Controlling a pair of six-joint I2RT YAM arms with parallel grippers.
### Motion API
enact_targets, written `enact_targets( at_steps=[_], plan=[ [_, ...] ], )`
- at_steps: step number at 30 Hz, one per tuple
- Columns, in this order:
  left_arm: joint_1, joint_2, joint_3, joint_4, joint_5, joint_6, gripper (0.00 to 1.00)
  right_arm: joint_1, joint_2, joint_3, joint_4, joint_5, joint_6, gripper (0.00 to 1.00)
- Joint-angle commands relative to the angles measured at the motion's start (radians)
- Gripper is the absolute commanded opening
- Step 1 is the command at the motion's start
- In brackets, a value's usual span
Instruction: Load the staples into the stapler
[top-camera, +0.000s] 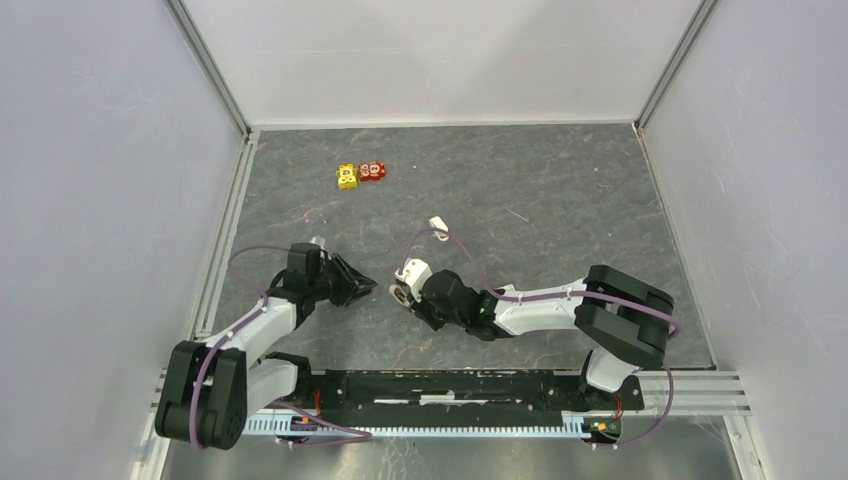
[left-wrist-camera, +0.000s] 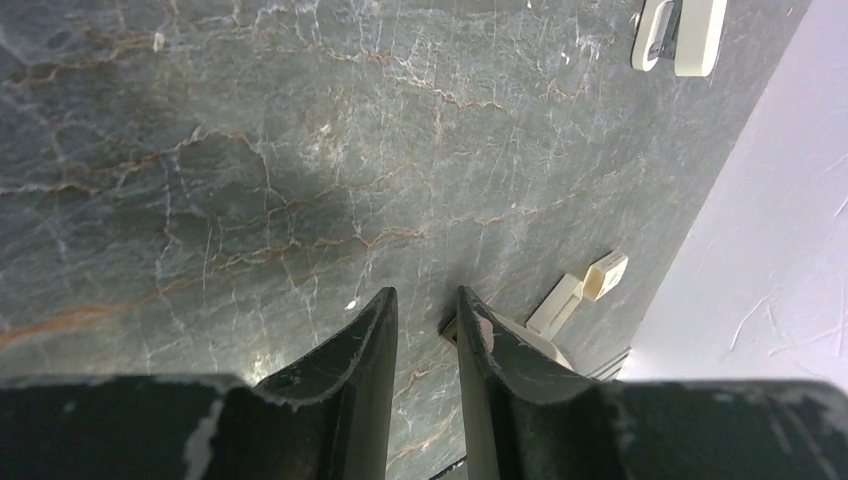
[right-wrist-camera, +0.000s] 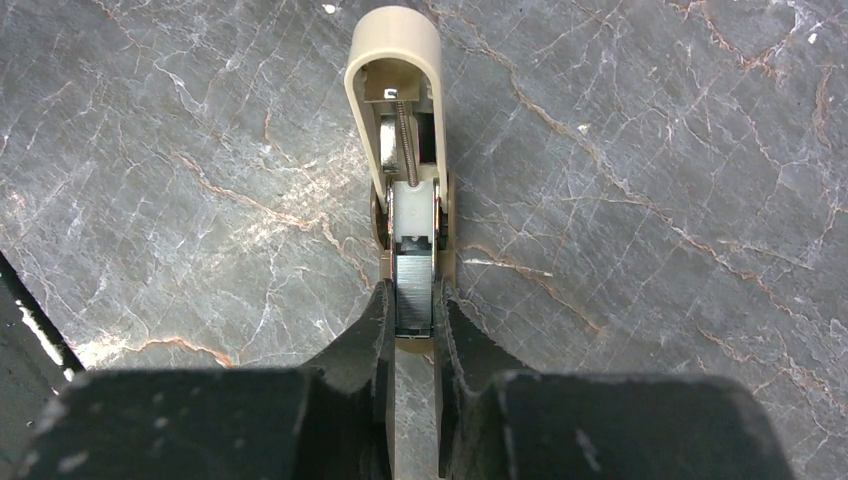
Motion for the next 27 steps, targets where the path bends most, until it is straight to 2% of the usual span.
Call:
enact_targets(
  at_steps=[1,10,16,27],
  plan=[
    [-0.011,0.071,-0.009,0.15,0.053,-0.057,0.35,0.011,0.035,0.026,0.069,-0.028,-0.008,0.07],
    [-0.067,0.168,-0.011,0.265,0.115,-0.097,0.33,0.01,0.054,0.034,0.067,-0.04,-0.003,0.07],
    [-0.103,0.146,-0.017,0.31,0.161,-0.132,0.31,0.01,0.067,0.059,0.044,-0.019,-0.013,0.07],
    [-0.183,0.093,-0.004,0.264,0.144,-0.112,0.32,0.01,0.101,0.063,0.046,0.013,-0.025,0.09]
  ],
)
